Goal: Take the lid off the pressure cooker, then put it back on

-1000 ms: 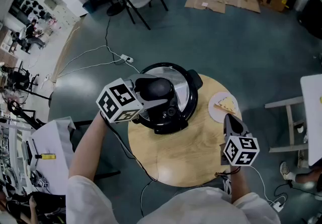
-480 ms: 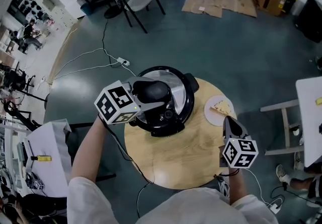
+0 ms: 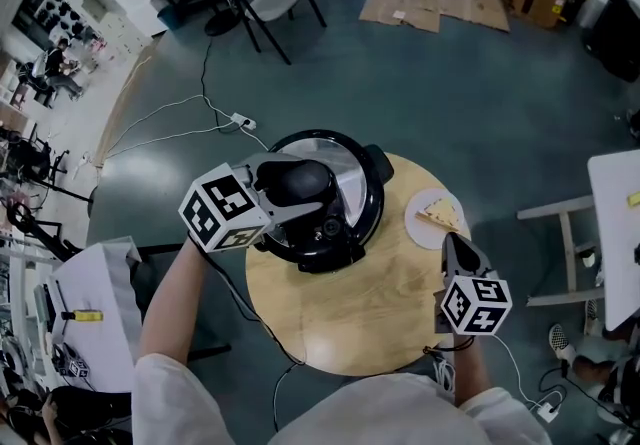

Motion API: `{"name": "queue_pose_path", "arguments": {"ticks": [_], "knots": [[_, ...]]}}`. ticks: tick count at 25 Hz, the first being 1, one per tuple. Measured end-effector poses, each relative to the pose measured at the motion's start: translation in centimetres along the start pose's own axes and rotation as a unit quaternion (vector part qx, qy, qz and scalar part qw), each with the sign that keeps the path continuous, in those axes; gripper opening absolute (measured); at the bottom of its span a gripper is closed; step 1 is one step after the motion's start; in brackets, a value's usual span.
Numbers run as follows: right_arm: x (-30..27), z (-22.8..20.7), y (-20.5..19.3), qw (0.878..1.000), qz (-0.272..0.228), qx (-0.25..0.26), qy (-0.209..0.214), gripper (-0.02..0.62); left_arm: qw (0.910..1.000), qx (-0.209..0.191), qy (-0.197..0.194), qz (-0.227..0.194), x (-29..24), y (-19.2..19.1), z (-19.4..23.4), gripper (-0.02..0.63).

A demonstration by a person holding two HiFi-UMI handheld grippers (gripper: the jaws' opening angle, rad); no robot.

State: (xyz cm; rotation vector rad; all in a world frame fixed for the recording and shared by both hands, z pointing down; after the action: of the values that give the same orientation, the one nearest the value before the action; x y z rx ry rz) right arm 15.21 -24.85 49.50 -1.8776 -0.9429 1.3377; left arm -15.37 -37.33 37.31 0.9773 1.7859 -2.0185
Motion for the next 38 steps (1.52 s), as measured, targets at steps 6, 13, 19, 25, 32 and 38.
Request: {"name": "queue_pose_path", "arguments": {"ticks": [6,13,19,25,32,38], "knots": [[0.2,0.0,-0.1,1.0,-0.006,-0.003,0.002,0.0,0.9999,-0.004,0.012,-0.007,0.7,0.6,-0.3,0.278],[0.6,0.0,0.2,1.0,-0.014,-0.004,0.008,0.0,0.9993,-0.004,0.034,-0.017,1.9,2.0,-0.8,0.276],[1.5,-0.4,0.8,1.0,-0.021,-0.005,0.011,0.0,0.9986,-0.013,0.044,-0.027,3.0,3.4,-1.7,0.276],[2.8,-1.2,1.6,0.999,-0.035,0.007,0.013,0.0,0.9984,-0.016,0.048,-0.025,3.6,4.6,-3.6,0.276],[5.8,-1.4,2.0,0.998,-0.054,0.021,0.013,0.0,0.996,-0.011,0.073,-0.05,5.3,4.6,-7.5,0.276],[7.7,-0.5,2.6,0.997,-0.064,0.037,0.028,0.0,0.994,0.004,0.098,-0.048,7.5,3.6,-11.4,0.276]]}}
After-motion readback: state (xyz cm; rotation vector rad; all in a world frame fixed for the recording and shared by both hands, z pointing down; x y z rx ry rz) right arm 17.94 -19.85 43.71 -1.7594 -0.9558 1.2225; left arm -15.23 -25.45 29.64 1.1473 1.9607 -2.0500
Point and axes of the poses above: the fingertips, and each gripper's own axes: x backward along the fingers, z to its left, y out of its top, the point moved 8 cm from there along x, backward along the fingers, and after that the axes turned 2 degrees about -y, right-handed, at the moved point
